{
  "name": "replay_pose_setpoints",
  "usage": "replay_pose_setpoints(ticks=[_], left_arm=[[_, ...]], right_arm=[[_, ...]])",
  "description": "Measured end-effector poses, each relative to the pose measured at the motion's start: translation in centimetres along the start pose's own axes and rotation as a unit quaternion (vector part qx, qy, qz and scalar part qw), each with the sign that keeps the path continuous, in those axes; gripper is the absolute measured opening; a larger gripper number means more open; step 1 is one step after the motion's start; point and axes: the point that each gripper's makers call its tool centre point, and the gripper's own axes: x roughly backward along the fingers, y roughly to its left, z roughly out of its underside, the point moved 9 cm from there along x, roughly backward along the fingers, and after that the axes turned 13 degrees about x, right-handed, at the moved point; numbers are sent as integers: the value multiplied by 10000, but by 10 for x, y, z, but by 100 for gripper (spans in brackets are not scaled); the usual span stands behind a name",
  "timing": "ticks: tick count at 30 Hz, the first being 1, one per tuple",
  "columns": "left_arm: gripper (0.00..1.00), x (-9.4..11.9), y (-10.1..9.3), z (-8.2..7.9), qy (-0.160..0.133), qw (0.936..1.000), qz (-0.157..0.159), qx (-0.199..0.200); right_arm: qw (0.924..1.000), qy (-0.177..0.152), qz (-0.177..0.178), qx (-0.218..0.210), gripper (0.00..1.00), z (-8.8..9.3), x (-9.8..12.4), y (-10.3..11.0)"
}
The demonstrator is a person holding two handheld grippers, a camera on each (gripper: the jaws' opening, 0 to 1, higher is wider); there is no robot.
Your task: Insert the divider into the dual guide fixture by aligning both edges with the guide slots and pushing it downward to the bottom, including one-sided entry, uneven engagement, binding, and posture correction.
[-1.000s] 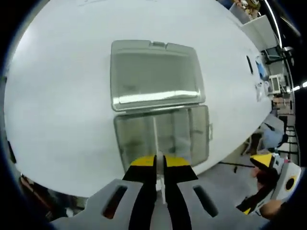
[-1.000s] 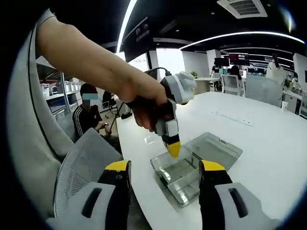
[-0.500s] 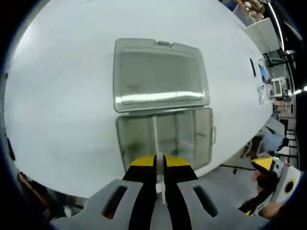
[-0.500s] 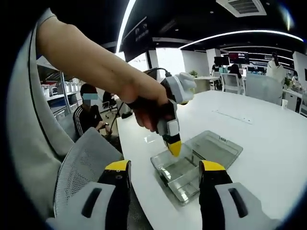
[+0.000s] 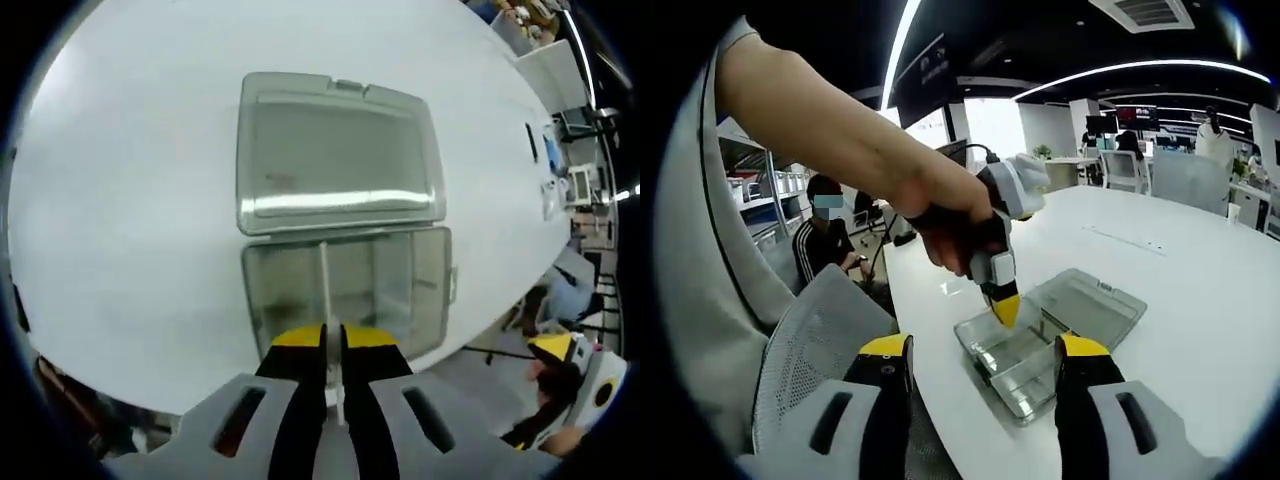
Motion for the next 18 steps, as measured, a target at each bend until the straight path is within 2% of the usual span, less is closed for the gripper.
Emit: replay_pose_setpoints(ticks=[18], left_arm=[[2, -3, 1, 0, 24, 10000, -44, 50]], right_arm=[[10000, 8, -19, -43, 54, 0, 0, -1]])
